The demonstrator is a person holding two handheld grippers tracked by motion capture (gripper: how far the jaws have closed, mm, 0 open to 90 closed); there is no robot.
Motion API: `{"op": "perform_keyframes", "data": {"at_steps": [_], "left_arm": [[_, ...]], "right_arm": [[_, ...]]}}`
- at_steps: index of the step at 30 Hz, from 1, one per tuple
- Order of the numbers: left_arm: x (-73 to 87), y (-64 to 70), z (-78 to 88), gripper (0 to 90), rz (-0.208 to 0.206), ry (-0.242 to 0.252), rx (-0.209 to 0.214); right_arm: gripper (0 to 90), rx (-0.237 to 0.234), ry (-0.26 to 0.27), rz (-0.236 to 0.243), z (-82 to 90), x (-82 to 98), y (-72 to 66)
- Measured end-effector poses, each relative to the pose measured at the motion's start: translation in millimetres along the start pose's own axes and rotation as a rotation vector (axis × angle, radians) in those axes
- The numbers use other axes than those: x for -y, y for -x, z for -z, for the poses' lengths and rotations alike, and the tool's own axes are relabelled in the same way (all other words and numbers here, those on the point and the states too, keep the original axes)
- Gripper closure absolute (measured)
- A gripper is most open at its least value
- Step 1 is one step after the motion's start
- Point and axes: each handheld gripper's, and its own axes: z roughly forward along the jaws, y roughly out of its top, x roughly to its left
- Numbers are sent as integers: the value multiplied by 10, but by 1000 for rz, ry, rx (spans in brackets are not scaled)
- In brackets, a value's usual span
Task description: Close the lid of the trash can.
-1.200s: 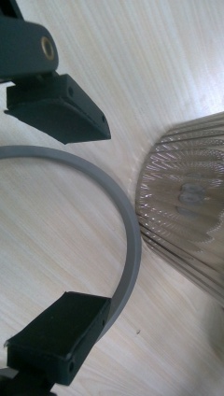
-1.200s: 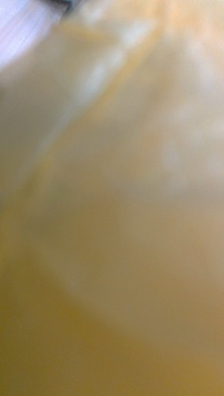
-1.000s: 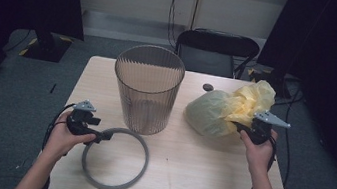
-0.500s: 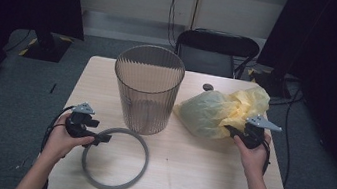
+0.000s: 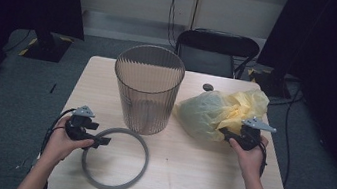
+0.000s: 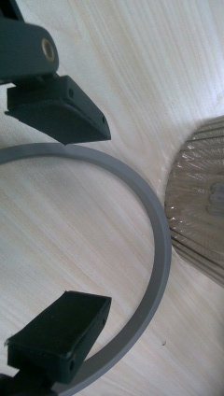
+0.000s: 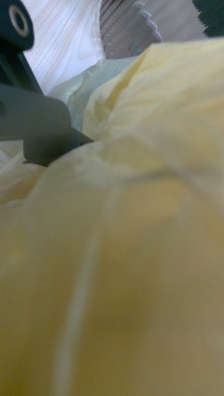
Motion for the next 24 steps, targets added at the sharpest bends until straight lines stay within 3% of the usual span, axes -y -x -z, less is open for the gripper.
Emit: {"op": "perform_keyframes", "data": {"at_steps": [5, 10, 15, 17, 21, 24], "left_arm": [[19, -15, -7, 167, 0, -1, 0], [42, -42, -5, 167, 2, -7, -2], [42, -82, 12, 167, -17, -27, -30], [59, -112, 2, 167, -11, -24, -22], [84, -147, -28, 165, -3, -28, -26], [85, -135, -36, 166, -13, -17, -28]], "right_arm": [[392, 8, -20, 1, -95, 14, -7], [357, 17, -18, -38, -223, 14, 19], [340, 18, -21, -46, -422, -34, 7], [330, 19, -24, -49, -520, -60, -14], [307, 24, -50, -13, -673, -130, -73], [290, 29, -67, -4, -670, -156, -78]]}}
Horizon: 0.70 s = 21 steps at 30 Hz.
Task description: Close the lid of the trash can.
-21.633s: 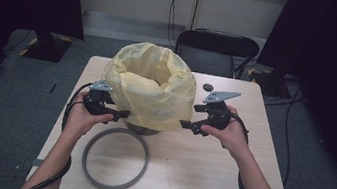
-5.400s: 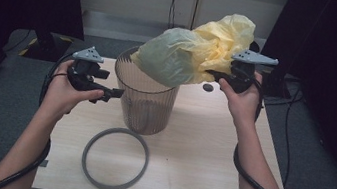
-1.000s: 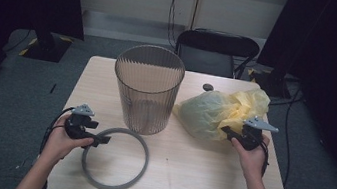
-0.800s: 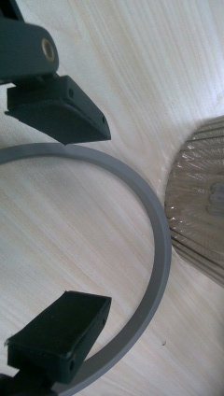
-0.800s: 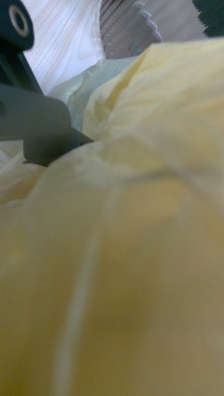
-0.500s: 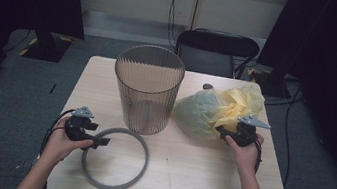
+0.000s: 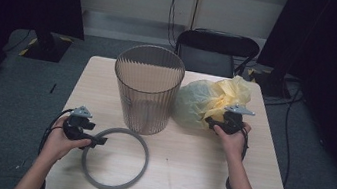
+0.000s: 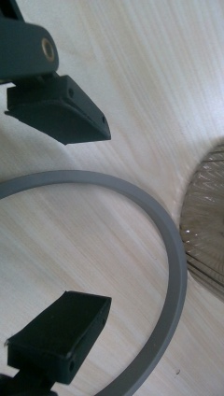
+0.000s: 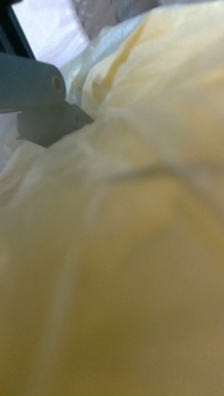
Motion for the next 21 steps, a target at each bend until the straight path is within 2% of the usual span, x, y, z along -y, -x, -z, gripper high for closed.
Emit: {"op": "perform_keyframes", "data": {"at_steps": [2, 4, 6, 8, 13, 21], "left_arm": [[-6, 14, 1, 166, 3, 5, 6], [-18, 25, 0, 166, -7, 5, 3], [-36, 35, 6, 166, -10, 6, 4], [-52, 54, 12, 166, -8, 16, 7], [-63, 79, 22, 166, -12, 15, 3], [-54, 92, 26, 166, -7, 21, 3]], "right_arm": [[266, -14, -3, -3, 43, 15, 5], [251, -33, -12, 17, 98, 49, 6], [245, -36, -35, 38, 166, 104, 11], [223, -44, -55, 38, 210, 154, 34], [221, -33, -48, 44, 378, 225, 100], [209, -51, -34, 35, 608, 317, 144]]}}
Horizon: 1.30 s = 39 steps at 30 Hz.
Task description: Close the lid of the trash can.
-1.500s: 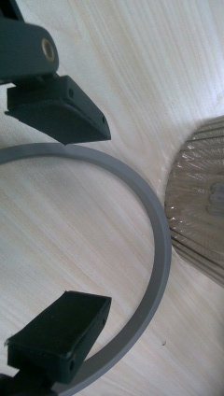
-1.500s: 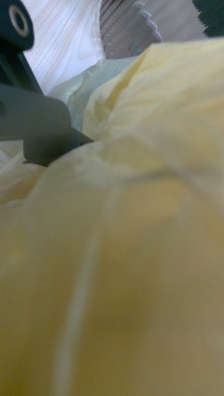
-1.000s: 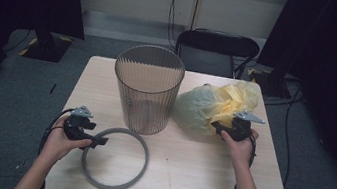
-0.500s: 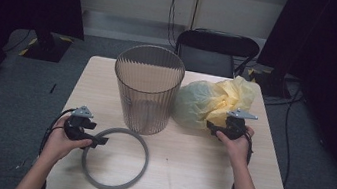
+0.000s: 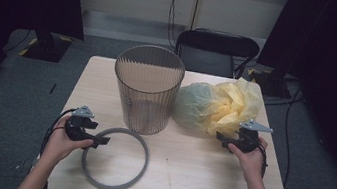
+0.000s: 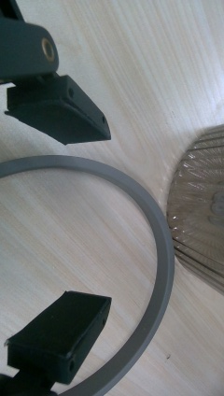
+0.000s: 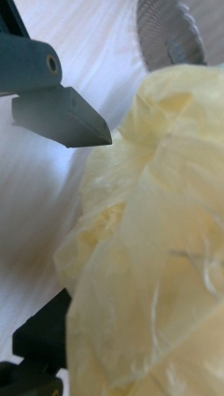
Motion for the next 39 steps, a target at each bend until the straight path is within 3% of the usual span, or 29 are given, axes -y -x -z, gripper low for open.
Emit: {"op": "perform_keyframes", "data": {"at_steps": [8, 23, 32, 39], "left_arm": [[83, -50, -22, 165, 28, 0, 3], [61, -15, 30, 164, 16, 8, -12], [57, 19, 24, 165, 2, 7, -9], [93, 4, -17, 164, 15, -5, -11]], "right_arm": [[174, -9, -41, 23, 82, 59, -6], [154, -46, -40, 0, 245, 220, -16], [154, -49, -74, 17, 347, 418, -44], [154, -55, -109, 21, 382, 575, -46]]}}
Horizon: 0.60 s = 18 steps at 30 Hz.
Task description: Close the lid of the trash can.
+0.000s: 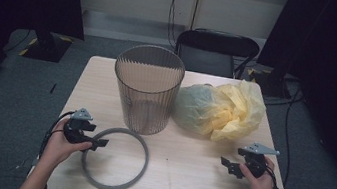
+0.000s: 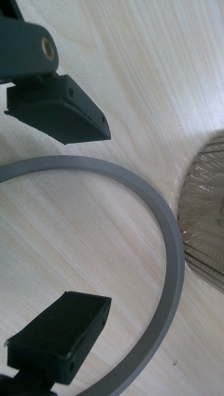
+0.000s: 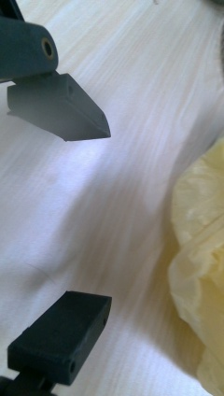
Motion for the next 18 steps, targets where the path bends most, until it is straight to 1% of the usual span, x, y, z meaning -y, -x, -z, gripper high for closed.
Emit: {"op": "perform_keyframes", "data": {"at_steps": [4, 6, 8, 10, 11, 12, 15, 18], "left_arm": [[11, -1, -23, 165, -3, -5, -4], [12, 10, -31, 164, 0, -3, 0], [11, 11, -33, 165, 0, -2, 0], [6, 7, -33, 165, -5, -3, -5], [4, 8, -34, 165, 1, -5, -5], [5, 8, -36, 164, -1, -5, -7], [11, 11, -48, 165, -4, -5, -9], [28, 9, -63, 165, -2, -4, -12]], "right_arm": [[154, 1, -24, 13, 13, 72, -9], [154, -1, -34, 7, 15, 101, -14], [154, 2, -54, 26, 16, 143, -22], [154, 6, -60, 28, 21, 167, -27], [154, 3, -60, 30, 24, 175, -25], [154, 2, -56, 30, 26, 187, -24], [153, -1, -66, 30, 26, 203, -21], [153, 2, -53, 35, 28, 223, -21]]}}
